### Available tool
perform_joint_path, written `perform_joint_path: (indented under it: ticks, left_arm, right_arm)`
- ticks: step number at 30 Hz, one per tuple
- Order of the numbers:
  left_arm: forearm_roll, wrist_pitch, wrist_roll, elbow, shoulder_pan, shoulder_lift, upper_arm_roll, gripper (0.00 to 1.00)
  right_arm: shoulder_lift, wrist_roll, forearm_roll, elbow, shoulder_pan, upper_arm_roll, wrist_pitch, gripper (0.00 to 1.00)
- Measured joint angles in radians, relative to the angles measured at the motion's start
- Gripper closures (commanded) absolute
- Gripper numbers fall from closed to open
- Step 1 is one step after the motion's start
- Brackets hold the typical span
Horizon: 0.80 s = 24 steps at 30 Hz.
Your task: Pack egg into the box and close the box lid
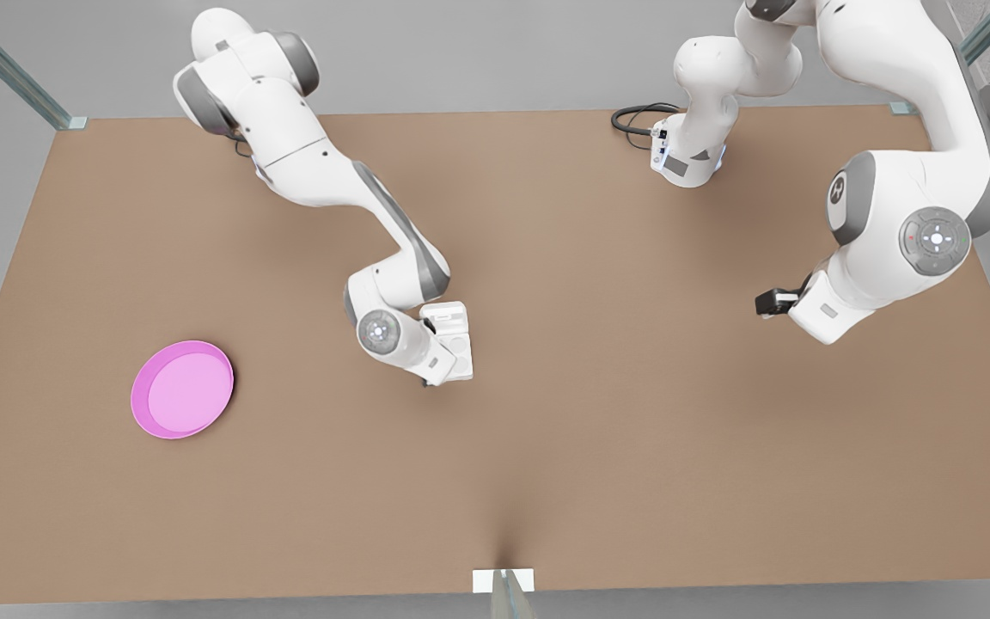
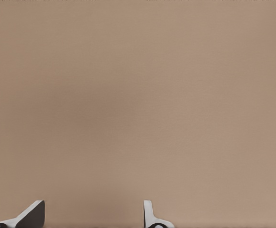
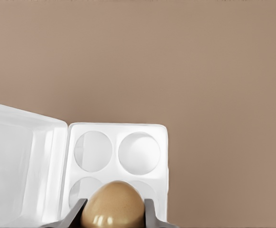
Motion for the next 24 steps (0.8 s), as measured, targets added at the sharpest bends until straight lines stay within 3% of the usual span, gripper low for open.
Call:
perform_joint_path:
  ticks: [3,4,6,7,12,14,15,16,18,22,24]
  left_arm:
    - [0.0,0.001,0.0,0.0,0.0,0.0,0.0,0.0]
    - [0.0,0.001,0.0,0.0,-0.001,0.0,0.0,0.0]
    - [0.0,0.001,0.0,0.0,0.0,0.001,0.0,0.0]
    - [0.0,0.0,0.001,0.0,-0.001,0.002,0.0,0.0]
    - [0.0,-0.005,0.001,0.0,0.0,0.002,0.0,0.0]
    - [0.0,-0.017,0.0,0.0,-0.001,0.005,-0.001,0.0]
    - [0.0,-0.022,-0.004,0.0,-0.009,0.008,-0.001,0.31]
    - [0.0,-0.022,-0.016,0.0,-0.029,0.015,-0.002,0.73]
    - [-0.001,-0.017,-0.037,-0.003,-0.052,0.039,-0.001,0.79]
    - [-0.03,0.205,-0.135,-0.38,-0.264,-0.099,-0.005,0.79]
    - [-0.053,0.218,-0.306,-0.437,-0.418,-0.108,-0.004,0.79]
  right_arm:
    - [0.007,0.0,0.0,0.002,0.0,0.0,0.002,0.4]
    - [0.007,0.0,0.0,0.002,0.0,0.0,0.001,0.27]
    - [0.008,0.001,-0.002,0.002,-0.003,0.0,0.001,0.24]
    - [0.008,0.001,-0.002,0.002,-0.005,-0.001,0.001,0.03]
    - [0.005,-0.002,-0.002,0.002,-0.007,0.0,-0.001,0.0]
    - [-0.032,-0.004,0.032,0.003,-0.013,-0.004,-0.083,0.0]
    - [-0.058,0.014,0.036,0.004,-0.02,-0.011,-0.124,0.0]
    - [-0.076,0.041,0.036,0.027,-0.047,-0.014,-0.172,0.0]
    - [-0.105,0.265,0.023,0.088,-0.149,-0.018,-0.254,0.0]
    - [-0.195,0.607,0.018,0.092,-0.173,-0.363,-0.275,0.0]
    - [-0.295,0.92,-0.151,0.074,-0.198,-0.397,-0.299,0.0]
